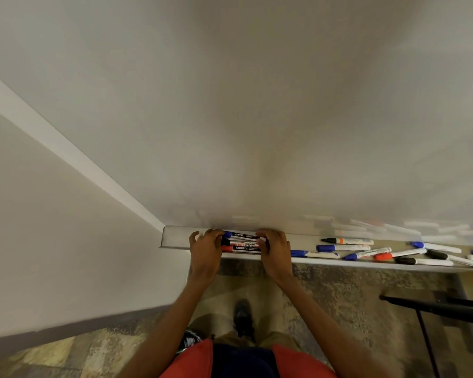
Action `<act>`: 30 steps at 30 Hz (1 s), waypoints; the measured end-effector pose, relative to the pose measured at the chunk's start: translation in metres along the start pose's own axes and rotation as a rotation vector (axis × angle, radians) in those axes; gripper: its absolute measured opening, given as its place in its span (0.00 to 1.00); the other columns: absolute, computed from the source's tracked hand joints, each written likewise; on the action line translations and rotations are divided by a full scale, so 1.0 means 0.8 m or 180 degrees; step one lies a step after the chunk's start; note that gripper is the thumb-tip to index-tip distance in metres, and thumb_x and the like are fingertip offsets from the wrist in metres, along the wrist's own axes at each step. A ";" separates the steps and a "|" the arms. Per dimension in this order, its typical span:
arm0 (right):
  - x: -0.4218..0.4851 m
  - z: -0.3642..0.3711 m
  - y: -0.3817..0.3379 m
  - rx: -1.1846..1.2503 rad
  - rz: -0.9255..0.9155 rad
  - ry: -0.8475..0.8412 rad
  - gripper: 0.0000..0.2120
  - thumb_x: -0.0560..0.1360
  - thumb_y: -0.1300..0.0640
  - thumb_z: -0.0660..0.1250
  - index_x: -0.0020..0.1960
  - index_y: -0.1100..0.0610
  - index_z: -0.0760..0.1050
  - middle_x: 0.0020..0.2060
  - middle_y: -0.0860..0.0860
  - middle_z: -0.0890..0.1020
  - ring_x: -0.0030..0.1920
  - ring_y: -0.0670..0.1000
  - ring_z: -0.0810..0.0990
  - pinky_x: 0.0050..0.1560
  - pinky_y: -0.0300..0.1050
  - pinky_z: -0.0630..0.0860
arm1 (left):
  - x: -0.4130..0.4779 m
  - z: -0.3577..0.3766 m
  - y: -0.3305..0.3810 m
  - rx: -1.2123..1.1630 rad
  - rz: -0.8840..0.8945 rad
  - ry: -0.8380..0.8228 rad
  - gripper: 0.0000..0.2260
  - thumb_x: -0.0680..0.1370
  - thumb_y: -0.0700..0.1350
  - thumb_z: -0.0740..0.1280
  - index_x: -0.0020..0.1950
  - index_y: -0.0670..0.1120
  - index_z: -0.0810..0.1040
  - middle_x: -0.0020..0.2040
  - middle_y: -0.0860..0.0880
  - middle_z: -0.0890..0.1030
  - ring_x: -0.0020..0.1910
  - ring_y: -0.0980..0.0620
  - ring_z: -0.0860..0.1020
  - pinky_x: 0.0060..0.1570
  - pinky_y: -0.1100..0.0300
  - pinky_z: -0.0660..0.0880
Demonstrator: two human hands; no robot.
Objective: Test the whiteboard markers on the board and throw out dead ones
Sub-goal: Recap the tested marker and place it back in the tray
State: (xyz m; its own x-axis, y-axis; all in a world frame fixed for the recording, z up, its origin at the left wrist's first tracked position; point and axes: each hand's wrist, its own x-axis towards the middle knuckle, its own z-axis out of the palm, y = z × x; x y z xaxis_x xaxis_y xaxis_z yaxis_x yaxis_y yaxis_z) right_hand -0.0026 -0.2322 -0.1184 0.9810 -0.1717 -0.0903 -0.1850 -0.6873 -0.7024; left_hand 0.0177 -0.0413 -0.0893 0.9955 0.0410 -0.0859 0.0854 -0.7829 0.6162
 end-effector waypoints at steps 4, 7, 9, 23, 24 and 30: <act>-0.007 0.001 -0.001 0.0064 -0.0031 0.0059 0.08 0.81 0.58 0.64 0.58 0.54 0.78 0.58 0.53 0.81 0.61 0.53 0.76 0.63 0.48 0.70 | -0.009 0.001 0.003 0.0207 0.0062 0.0067 0.10 0.82 0.39 0.63 0.58 0.46 0.82 0.54 0.45 0.85 0.53 0.46 0.83 0.76 0.48 0.52; -0.009 -0.005 0.001 0.0033 -0.0102 0.0149 0.09 0.81 0.59 0.63 0.58 0.55 0.79 0.57 0.53 0.81 0.60 0.53 0.76 0.63 0.49 0.71 | -0.016 0.001 0.007 0.0222 0.0050 0.0208 0.09 0.82 0.39 0.64 0.56 0.45 0.83 0.48 0.45 0.86 0.49 0.47 0.83 0.76 0.46 0.52; -0.008 -0.013 0.004 0.0068 -0.0089 0.0260 0.09 0.80 0.61 0.64 0.58 0.56 0.79 0.56 0.54 0.82 0.58 0.54 0.77 0.62 0.50 0.72 | -0.019 0.000 0.013 0.0245 0.0080 0.0319 0.08 0.81 0.39 0.64 0.55 0.44 0.83 0.43 0.46 0.86 0.46 0.47 0.84 0.75 0.43 0.54; -0.017 -0.092 0.056 0.0004 0.0172 0.0553 0.10 0.74 0.67 0.67 0.51 0.57 0.81 0.49 0.53 0.83 0.53 0.52 0.77 0.56 0.48 0.77 | -0.023 0.050 0.104 -0.0421 0.0455 -0.0535 0.08 0.80 0.48 0.68 0.54 0.45 0.81 0.43 0.47 0.85 0.41 0.50 0.83 0.49 0.51 0.81; -0.019 -0.096 0.060 -0.0015 0.0175 0.0550 0.11 0.73 0.67 0.68 0.52 0.56 0.81 0.50 0.52 0.83 0.53 0.51 0.77 0.56 0.49 0.77 | -0.024 0.055 0.112 -0.0412 0.0533 -0.0675 0.10 0.80 0.49 0.68 0.56 0.44 0.81 0.45 0.46 0.85 0.43 0.50 0.83 0.52 0.50 0.80; -0.030 -0.114 0.082 -0.0270 0.0180 0.0326 0.14 0.67 0.64 0.71 0.51 0.57 0.82 0.49 0.52 0.84 0.54 0.53 0.78 0.56 0.54 0.77 | -0.032 0.092 0.156 0.0236 0.1183 -0.1342 0.16 0.80 0.44 0.68 0.67 0.42 0.75 0.61 0.43 0.80 0.59 0.44 0.78 0.66 0.52 0.67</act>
State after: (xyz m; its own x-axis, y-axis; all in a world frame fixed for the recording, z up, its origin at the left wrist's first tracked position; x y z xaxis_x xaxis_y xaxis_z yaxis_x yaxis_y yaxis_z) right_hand -0.0437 -0.3373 -0.0980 0.9586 -0.2799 -0.0524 -0.2482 -0.7309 -0.6358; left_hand -0.0004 -0.1856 -0.0676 0.8539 -0.4852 -0.1881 -0.2860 -0.7395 0.6094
